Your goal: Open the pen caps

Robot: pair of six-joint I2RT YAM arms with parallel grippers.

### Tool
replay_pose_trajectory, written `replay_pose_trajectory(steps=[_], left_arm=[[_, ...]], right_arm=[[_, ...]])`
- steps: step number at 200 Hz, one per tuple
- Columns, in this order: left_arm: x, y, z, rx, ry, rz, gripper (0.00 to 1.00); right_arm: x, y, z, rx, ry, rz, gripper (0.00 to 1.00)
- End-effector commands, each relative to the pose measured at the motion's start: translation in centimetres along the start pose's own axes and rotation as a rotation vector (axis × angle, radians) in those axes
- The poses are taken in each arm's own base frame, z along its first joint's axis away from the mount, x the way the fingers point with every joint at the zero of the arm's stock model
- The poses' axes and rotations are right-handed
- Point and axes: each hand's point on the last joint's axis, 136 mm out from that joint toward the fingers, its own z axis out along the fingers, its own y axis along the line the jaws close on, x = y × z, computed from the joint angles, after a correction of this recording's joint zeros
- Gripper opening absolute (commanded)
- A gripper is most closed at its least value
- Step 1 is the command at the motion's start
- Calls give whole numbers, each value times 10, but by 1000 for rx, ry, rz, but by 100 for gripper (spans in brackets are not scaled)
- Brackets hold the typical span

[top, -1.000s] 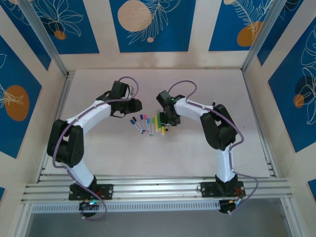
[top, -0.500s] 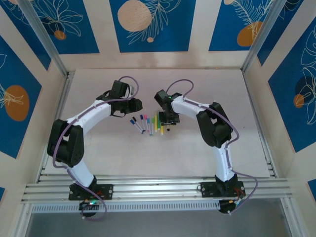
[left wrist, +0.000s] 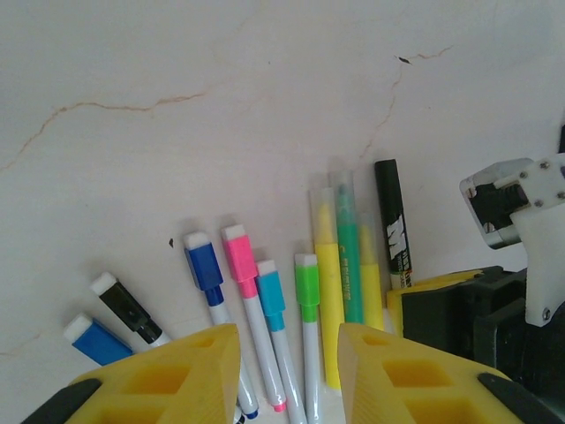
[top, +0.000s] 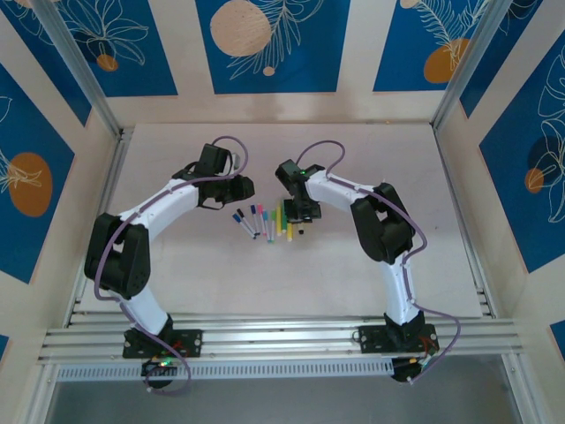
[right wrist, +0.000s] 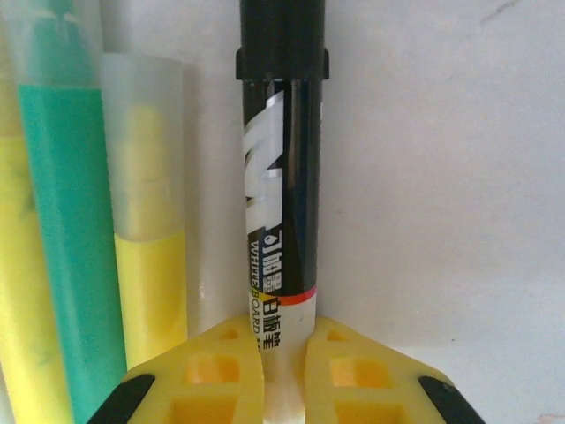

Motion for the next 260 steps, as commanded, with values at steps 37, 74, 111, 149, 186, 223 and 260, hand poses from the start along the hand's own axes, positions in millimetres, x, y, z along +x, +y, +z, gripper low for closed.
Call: replay_pose_trajectory(steps=[37, 74, 111, 149, 186, 223, 260], left_arm=[[1, -23, 3, 117, 17, 1, 38], [-3, -45, 8, 242, 26, -55, 42], [-3, -48, 14, 266, 38, -90, 43], [-4, -49, 16, 281, 35, -108, 43], [-5, -51, 21, 305, 34, -137, 43], [-6, -53, 25, 320, 40, -154, 43], [-8, -54, 26, 328, 36, -162, 43]], right_arm=[[13, -15, 6, -14, -1, -25, 0], [10, 27, -49, -224, -120, -74, 0], [13, 49, -81, -305, -163, -95, 0], [13, 65, -101, -369, -195, -138, 0], [12, 71, -108, -397, -202, -159, 0], [10, 77, -116, -423, -218, -175, 0], [10, 83, -119, -439, -218, -193, 0]])
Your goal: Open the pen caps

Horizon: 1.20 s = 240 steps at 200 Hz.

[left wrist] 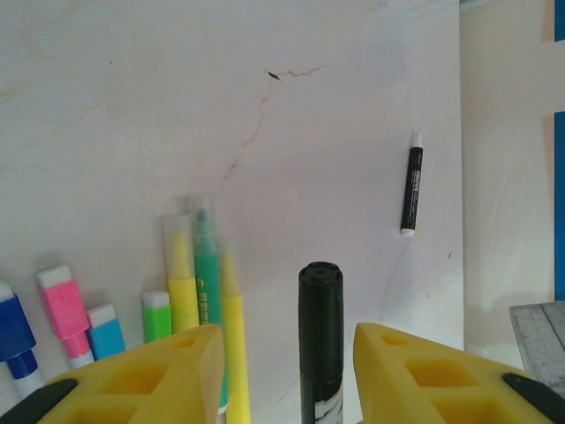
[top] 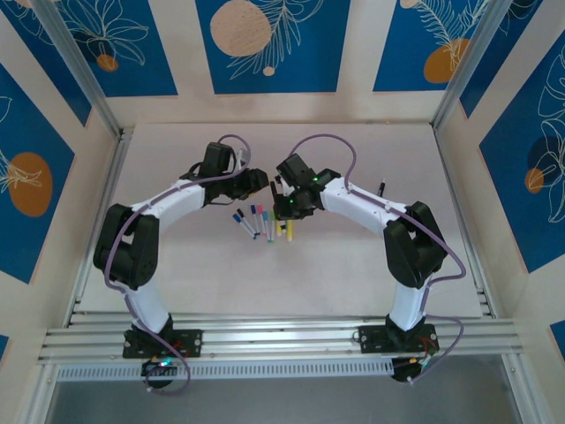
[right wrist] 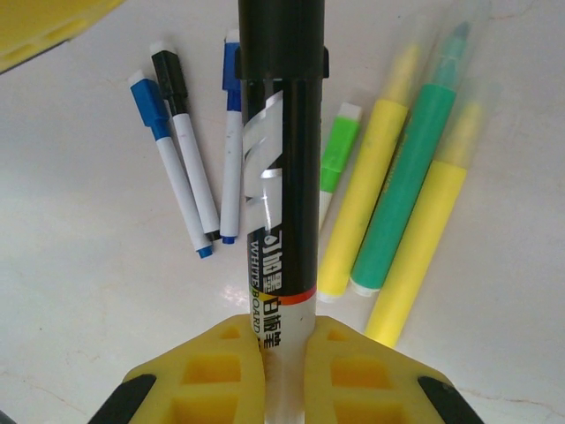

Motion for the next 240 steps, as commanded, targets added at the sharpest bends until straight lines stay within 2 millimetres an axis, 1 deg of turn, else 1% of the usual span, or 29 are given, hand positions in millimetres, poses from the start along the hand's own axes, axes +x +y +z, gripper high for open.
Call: replay_pose_trajectory(steps=[1, 31, 53, 78, 89, 100, 119, 135, 142, 144, 170, 183, 205, 224, 240], left_arm=[[4, -6, 6, 34, 17, -5, 43], [5, -9, 9, 48, 25, -8, 43], [7, -9, 12, 50, 33, -11, 43], [6, -9, 14, 50, 34, -15, 40], [6, -10, 14, 54, 34, -15, 33], [6, -9, 15, 55, 35, -18, 29], [6, -10, 16, 61, 32, -22, 13], [6, -11, 16, 77, 33, -26, 4], [6, -12, 17, 86, 32, -30, 2], [7, -13, 17, 90, 33, -31, 0], [8, -16, 20, 136, 29, -55, 0], [7, -17, 21, 147, 32, -67, 0], [6, -19, 22, 160, 30, -73, 0], [5, -21, 21, 158, 32, -70, 0], [4, -23, 21, 161, 35, -67, 0]], right_arm=[[-10, 22, -17, -67, -33, -45, 0], [-13, 27, -18, -79, -42, -56, 0], [-14, 34, -21, -95, -47, -73, 0], [-13, 40, -21, -105, -43, -91, 0], [-13, 41, -22, -108, -42, -94, 0], [-12, 41, -22, -111, -39, -93, 0], [-10, 41, -21, -114, -36, -91, 0], [-9, 40, -21, -112, -37, -86, 0], [-9, 39, -20, -111, -38, -83, 0], [-9, 39, -20, -112, -38, -82, 0], [-8, 37, -17, -112, -29, -69, 0], [-6, 36, -15, -114, -18, -63, 14], [-4, 34, -11, -110, -4, -55, 31], [-4, 33, -8, -107, 2, -49, 34], [-4, 32, -5, -106, 5, -44, 33]])
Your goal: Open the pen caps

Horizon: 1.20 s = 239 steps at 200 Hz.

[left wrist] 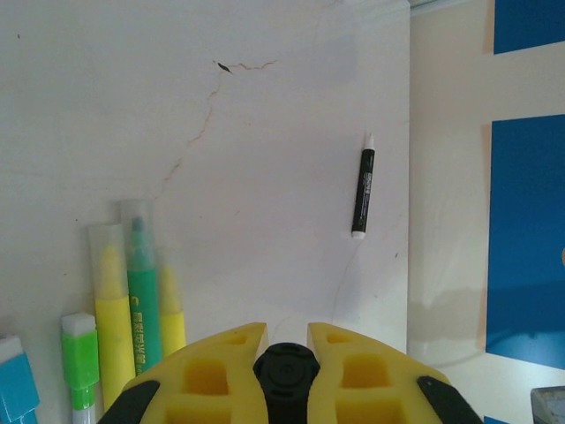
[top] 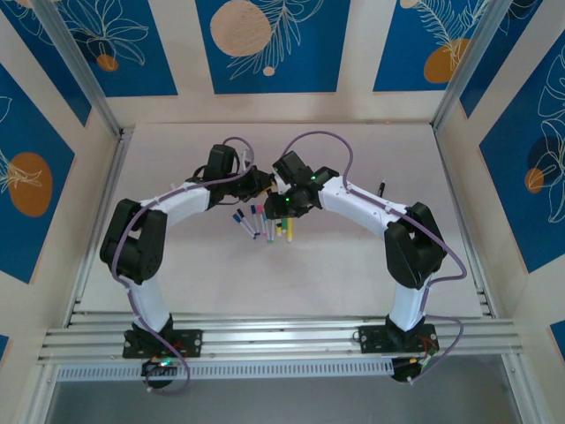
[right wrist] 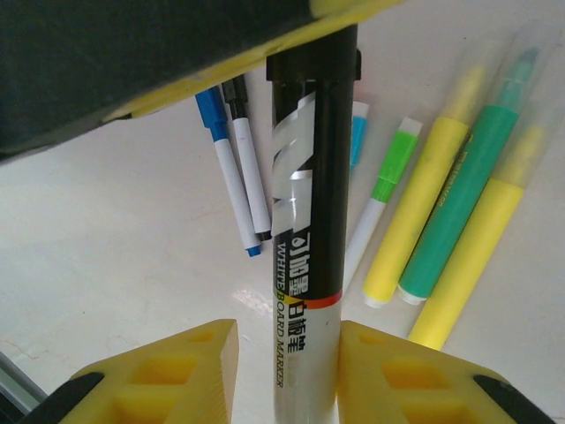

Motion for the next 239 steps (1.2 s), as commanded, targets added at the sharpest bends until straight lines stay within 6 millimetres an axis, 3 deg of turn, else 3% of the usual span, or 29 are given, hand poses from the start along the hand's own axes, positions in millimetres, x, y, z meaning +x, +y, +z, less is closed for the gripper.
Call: replay_pose_trajectory(steps=[1, 53, 71, 88, 118, 151, 207, 239], left_arm=[[3, -9, 4, 35, 18, 10, 0], [4, -8, 3, 30, 20, 10, 0], [4, -7, 3, 26, 19, 8, 0], [5, -4, 3, 8, 23, 12, 0], [1, 3, -1, -45, 11, 28, 0], [-24, 10, -10, -123, -38, 46, 0], [-86, 22, -30, -264, -145, 59, 0], [-100, 27, -33, -298, -170, 51, 0]], right_arm=[[1, 10, 3, -47, 14, -2, 32], [2, 6, 12, -36, 37, 9, 30], [3, 4, 14, -29, 41, 17, 21], [3, 3, 11, -23, 36, 19, 0], [11, 3, 7, -33, 43, 22, 0], [34, 4, -2, -61, 75, 32, 0], [103, 15, -22, -97, 162, 46, 0], [126, 18, -32, -107, 182, 57, 0]])
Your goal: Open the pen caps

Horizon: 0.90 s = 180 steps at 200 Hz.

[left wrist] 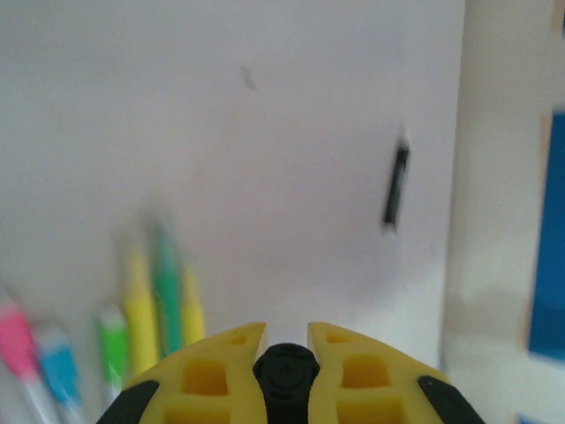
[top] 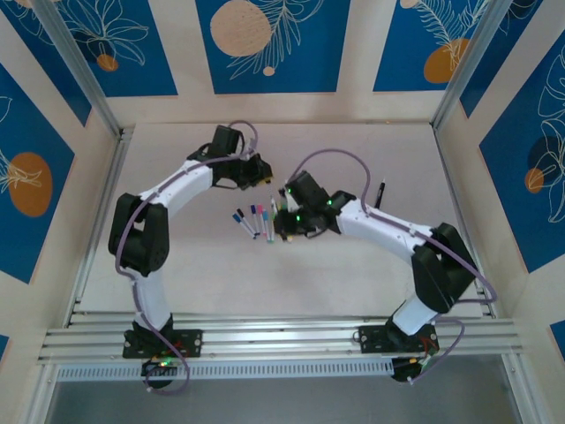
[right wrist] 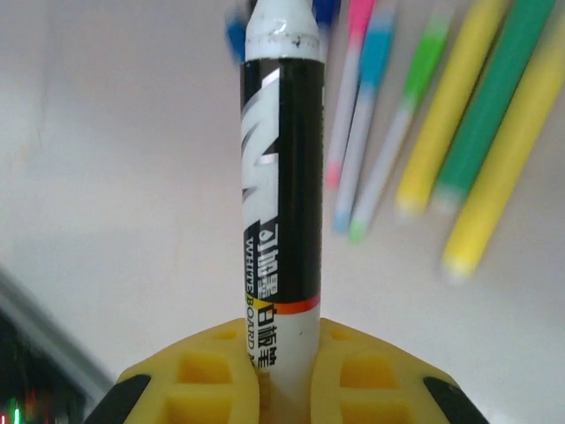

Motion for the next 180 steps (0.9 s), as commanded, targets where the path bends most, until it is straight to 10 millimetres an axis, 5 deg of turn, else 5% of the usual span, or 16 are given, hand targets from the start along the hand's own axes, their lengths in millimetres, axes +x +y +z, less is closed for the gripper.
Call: replay_pose_trajectory(steps=[1, 36, 64, 119, 180], left_arm=[[-56, 37, -17, -132, -181, 1, 0], [-59, 44, -19, -168, -183, 10, 0], [-57, 58, -30, -255, -164, 47, 0], [-51, 133, -76, -612, -79, 114, 0], [-65, 210, -116, -880, -72, 96, 0]], right_arm=[[59, 7, -12, -22, 179, 20, 0], [60, -3, -25, 4, 132, 60, 0], [37, -40, -36, 142, 44, 86, 0], [-44, -137, -68, 344, -191, 207, 0], [-81, -203, -67, 435, -211, 271, 0]])
